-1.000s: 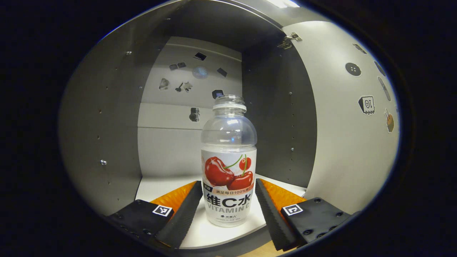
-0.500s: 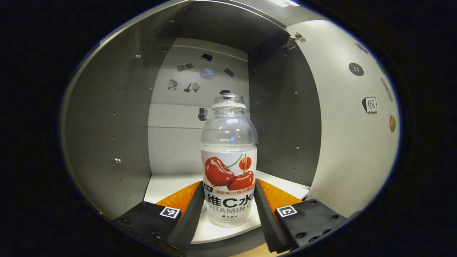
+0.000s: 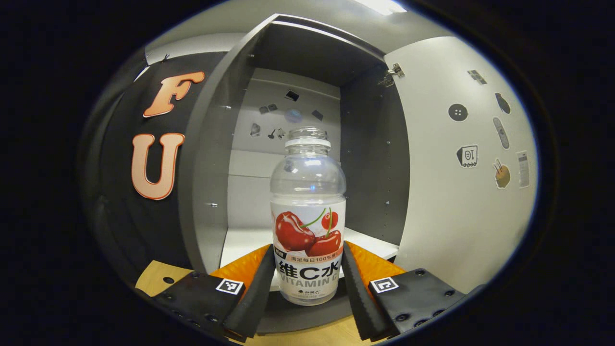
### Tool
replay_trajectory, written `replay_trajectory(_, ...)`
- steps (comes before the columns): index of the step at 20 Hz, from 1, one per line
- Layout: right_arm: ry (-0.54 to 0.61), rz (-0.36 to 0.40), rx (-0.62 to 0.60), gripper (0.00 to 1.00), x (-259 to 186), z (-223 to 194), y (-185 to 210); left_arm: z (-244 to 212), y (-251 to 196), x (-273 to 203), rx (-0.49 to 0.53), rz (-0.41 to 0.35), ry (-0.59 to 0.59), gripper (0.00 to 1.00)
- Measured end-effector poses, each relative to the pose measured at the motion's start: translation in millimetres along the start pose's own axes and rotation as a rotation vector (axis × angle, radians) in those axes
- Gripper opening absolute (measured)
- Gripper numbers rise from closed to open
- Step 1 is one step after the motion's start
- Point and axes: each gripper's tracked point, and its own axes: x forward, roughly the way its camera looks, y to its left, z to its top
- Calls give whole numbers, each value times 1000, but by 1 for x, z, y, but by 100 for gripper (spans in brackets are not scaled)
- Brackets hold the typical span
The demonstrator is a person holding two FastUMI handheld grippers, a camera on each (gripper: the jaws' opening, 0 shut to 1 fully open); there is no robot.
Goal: Open the cabinet door with the right hand, grasp the bottle in the cabinet with the left hand and place it on the coaster, then close the cabinet door with the right hand.
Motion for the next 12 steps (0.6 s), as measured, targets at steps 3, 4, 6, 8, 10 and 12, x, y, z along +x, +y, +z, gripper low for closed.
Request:
replay_trajectory(3, -3, 57, 18, 91, -18, -3, 5, -6, 3, -37, 19, 31, -1, 81)
replay_trajectory(4, -2, 73, 19, 91, -24, -4, 5, -9, 4, -49, 23, 44, 0, 81)
replay_trajectory(6, -6, 107, 11, 91, -34, -6, 5, -16, 6, -73, 29, 65, -1, 82)
replay_trajectory(8, -7, 140, 1, 91, -42, -11, 5, -25, 7, -96, 44, 82, -9, 81)
replay_trajectory(10, -10, 163, -10, 91, -44, -14, 6, -37, 10, -117, 72, 101, -14, 81)
replay_trajectory(12, -8, 157, -17, 91, -43, -17, 5, -55, 12, -138, 87, 108, -12, 81)
